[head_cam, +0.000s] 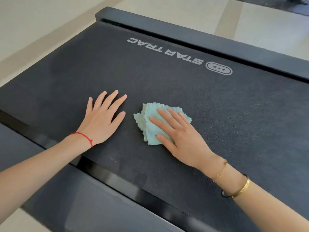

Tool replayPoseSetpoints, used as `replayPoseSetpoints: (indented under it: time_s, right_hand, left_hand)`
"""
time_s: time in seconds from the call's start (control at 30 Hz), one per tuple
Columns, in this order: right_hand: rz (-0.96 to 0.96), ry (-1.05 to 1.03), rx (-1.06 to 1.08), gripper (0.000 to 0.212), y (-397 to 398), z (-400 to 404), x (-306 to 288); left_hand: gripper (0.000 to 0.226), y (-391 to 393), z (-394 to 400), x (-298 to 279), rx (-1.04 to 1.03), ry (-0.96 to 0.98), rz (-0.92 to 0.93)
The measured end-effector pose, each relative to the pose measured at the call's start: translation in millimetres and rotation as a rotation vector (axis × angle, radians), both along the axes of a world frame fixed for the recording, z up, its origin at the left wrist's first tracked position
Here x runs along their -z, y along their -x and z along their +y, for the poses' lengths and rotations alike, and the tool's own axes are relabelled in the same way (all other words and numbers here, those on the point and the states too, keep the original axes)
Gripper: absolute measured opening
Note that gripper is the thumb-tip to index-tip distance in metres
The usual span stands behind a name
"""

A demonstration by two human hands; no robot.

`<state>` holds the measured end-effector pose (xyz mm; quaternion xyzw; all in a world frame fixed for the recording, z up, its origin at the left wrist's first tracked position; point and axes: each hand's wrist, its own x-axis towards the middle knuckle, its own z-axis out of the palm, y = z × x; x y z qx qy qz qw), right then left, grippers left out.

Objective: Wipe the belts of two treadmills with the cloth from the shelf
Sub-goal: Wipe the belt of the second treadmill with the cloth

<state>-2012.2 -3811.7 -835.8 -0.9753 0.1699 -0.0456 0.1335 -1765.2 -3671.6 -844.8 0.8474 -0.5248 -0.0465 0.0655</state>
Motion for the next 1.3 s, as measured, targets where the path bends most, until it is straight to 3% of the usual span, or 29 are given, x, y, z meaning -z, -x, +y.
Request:
replayPoseSetpoints:
  time_s: [0.23, 0.5, 0.67, 0.9, 1.17, 1.3]
  right_hand:
    - [0.014, 0.063, 0.440, 0.051, -84.8, -77.7, 4.8]
    - [0.006, 0.008, 0.046, 0.050, -46.7, 18.1, -2.9]
    - [0.031, -0.002, 0.171, 0.053, -18.6, -7.5, -6.3]
    - [0.038, 0.022, 0.490, 0.052, -56.1, -41.1, 0.2]
    - [0.021, -0.019, 0.188, 0.051, -41.9, 91.7, -6.2]
    - [0.054, -0.008, 0.123, 0.052, -40.2, 103.3, -6.8]
  left_hand:
    - [0.067, -40.2, -7.8, -1.2, 0.057, 0.011, -0.036]
    - [0.066, -48.3, -7.5, 5.3, 0.064, 0.041, 0.002]
    - [0.062, -46.7, -6.5, 7.2, 0.067, 0.084, -0.004]
    - [0.061, -46.6, -7.4, 5.7, 0.065, 0.102, 0.005]
    - [0.054, -50.3, -4.1, 4.4, 0.089, 0.123, 0.044]
    - [0.053, -59.4, 6.4, 5.0, 0.126, 0.144, 0.044]
